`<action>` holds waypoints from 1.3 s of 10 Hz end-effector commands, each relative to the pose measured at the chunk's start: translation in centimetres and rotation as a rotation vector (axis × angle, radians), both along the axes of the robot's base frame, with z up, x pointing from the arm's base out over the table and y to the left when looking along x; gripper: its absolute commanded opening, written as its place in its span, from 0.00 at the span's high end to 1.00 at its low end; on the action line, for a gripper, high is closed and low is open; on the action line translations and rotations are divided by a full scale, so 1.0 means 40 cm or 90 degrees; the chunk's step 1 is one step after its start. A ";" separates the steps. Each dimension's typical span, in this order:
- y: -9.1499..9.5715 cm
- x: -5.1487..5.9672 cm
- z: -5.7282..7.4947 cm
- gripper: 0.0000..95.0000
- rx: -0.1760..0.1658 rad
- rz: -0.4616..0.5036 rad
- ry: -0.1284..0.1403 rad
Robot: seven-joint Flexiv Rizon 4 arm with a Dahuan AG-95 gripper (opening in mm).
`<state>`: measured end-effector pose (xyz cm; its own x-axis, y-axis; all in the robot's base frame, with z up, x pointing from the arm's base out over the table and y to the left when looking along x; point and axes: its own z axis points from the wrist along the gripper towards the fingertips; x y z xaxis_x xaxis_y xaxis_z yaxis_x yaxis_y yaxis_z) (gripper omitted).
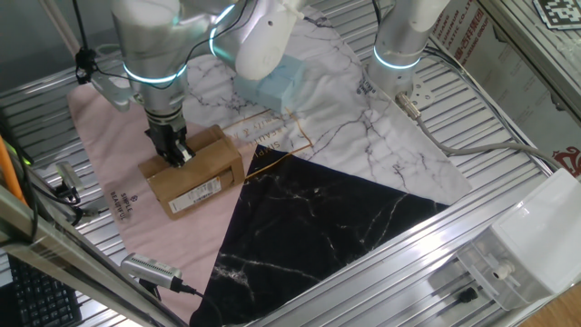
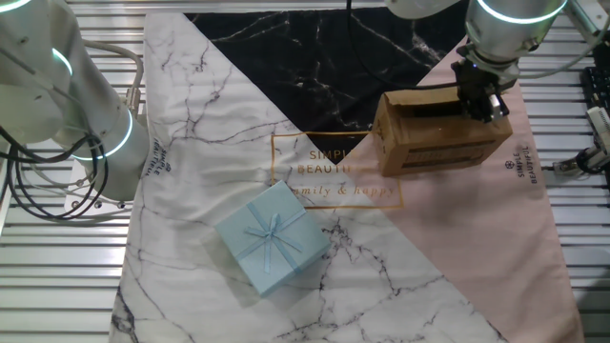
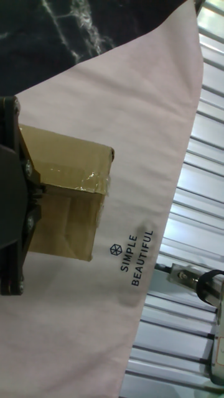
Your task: Cover the box
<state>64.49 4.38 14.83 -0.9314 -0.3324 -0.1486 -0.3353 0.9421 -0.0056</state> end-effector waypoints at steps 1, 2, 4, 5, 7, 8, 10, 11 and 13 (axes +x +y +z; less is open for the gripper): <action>0.002 -0.003 0.014 1.00 0.002 0.005 0.003; 0.003 -0.004 0.018 1.00 0.001 0.006 0.006; 0.006 -0.012 0.049 1.00 0.000 0.010 0.016; 0.010 -0.017 0.067 1.00 -0.002 0.011 0.023; 0.011 -0.028 0.098 1.00 -0.005 0.016 0.036; 0.007 -0.037 0.114 1.00 -0.008 0.021 0.042; 0.006 -0.054 0.146 1.00 -0.022 0.022 0.056; 0.008 -0.058 0.154 1.00 -0.024 0.021 0.059; 0.009 -0.058 0.154 1.00 -0.027 0.014 0.060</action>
